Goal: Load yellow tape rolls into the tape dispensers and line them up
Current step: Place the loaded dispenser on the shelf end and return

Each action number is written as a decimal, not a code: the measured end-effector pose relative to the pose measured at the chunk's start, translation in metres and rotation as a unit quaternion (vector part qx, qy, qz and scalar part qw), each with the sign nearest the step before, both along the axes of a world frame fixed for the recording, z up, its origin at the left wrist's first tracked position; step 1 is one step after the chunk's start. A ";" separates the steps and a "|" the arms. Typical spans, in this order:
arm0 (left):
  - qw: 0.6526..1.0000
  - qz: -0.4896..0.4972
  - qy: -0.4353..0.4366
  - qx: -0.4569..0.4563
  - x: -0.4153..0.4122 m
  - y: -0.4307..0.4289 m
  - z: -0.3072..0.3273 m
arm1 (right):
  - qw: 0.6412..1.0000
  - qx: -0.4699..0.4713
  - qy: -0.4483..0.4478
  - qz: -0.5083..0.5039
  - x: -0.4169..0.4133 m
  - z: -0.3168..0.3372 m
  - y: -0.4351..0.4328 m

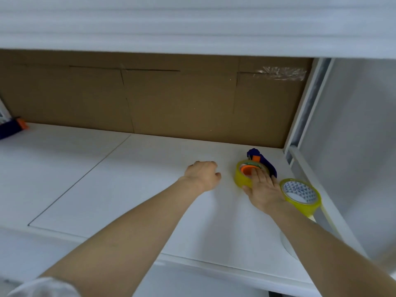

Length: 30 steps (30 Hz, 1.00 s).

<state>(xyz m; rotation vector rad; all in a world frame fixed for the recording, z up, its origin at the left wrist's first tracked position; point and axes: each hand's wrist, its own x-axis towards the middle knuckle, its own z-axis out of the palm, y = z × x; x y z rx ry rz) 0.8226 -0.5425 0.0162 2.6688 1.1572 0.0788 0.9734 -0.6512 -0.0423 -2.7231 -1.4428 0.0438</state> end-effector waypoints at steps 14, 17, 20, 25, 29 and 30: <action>0.990 0.141 -0.023 -0.014 -0.176 0.052 0.005 | 0.970 0.064 0.067 0.224 -0.179 0.024 0.106; 0.984 0.176 -0.026 -0.018 -0.244 0.075 0.004 | 0.962 0.042 0.097 0.250 -0.240 0.030 0.139; 0.976 0.216 -0.035 -0.011 -0.326 0.104 0.008 | 0.950 0.049 0.119 0.285 -0.320 0.039 0.183; 0.955 0.290 -0.054 -0.013 -0.462 0.146 0.009 | 0.923 0.071 0.131 0.354 -0.457 0.049 0.249; 0.939 0.339 -0.054 -0.020 -0.546 0.175 0.005 | 0.907 0.062 0.137 0.394 -0.539 0.050 0.288; 0.936 0.347 -0.058 -0.022 -0.562 0.182 0.005 | 0.904 0.061 0.141 0.398 -0.554 0.050 0.298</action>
